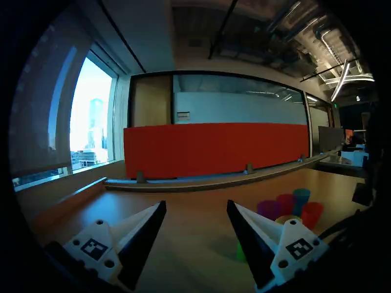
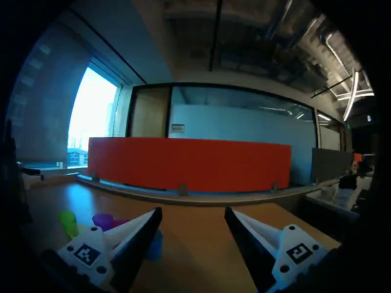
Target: Pour water
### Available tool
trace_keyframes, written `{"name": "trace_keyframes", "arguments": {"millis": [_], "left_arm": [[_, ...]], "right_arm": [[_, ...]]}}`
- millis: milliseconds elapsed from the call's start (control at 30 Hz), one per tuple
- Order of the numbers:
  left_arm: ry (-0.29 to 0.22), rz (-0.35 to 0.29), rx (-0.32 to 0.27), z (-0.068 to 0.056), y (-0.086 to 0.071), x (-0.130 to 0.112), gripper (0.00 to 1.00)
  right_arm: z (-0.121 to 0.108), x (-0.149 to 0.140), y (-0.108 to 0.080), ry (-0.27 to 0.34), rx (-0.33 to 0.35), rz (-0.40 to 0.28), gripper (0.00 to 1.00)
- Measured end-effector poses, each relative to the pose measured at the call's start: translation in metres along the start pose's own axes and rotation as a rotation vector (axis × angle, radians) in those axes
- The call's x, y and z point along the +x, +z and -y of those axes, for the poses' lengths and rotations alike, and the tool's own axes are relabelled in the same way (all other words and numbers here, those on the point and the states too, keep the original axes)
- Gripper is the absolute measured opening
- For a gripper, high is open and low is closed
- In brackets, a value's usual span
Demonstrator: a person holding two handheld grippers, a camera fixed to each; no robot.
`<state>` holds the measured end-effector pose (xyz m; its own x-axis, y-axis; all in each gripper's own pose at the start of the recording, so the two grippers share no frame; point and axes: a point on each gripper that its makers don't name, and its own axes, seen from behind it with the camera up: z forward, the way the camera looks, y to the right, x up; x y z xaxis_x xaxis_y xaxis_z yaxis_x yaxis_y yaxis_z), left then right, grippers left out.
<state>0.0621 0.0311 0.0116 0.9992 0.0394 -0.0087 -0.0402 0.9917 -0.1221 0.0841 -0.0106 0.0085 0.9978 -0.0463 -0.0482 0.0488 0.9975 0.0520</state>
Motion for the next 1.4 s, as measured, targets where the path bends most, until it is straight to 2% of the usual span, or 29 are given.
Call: {"name": "trace_keyframes", "arguments": {"millis": [167, 400, 600, 767, 1033, 1233, 1400], "left_arm": [[0.020, 0.008, -0.056, -0.008, 0.003, 0.010, 0.92], [0.049, 0.040, -0.152, -0.023, 0.006, 0.013, 0.92], [0.071, 0.096, -0.237, -0.036, 0.010, 0.009, 0.92], [0.110, 0.139, -0.290, -0.045, 0.014, 0.006, 0.92], [0.168, 0.205, -0.376, -0.060, 0.017, -0.007, 0.92], [0.183, 0.246, -0.424, -0.070, 0.019, -0.020, 0.92], [0.219, 0.281, -0.460, -0.076, 0.022, -0.031, 0.92]], "right_arm": [[0.004, 0.005, 0.002, -0.010, 0.023, 0.007, 0.99], [0.013, 0.008, 0.003, -0.062, 0.086, 0.031, 1.00], [0.023, 0.005, 0.005, -0.112, 0.172, 0.081, 1.00], [0.032, -0.004, 0.005, -0.165, 0.251, 0.136, 1.00], [0.046, -0.018, 0.007, -0.239, 0.372, 0.214, 1.00], [0.047, -0.026, 0.011, -0.270, 0.422, 0.259, 1.00], [0.049, -0.034, 0.014, -0.287, 0.459, 0.294, 1.00]]}}
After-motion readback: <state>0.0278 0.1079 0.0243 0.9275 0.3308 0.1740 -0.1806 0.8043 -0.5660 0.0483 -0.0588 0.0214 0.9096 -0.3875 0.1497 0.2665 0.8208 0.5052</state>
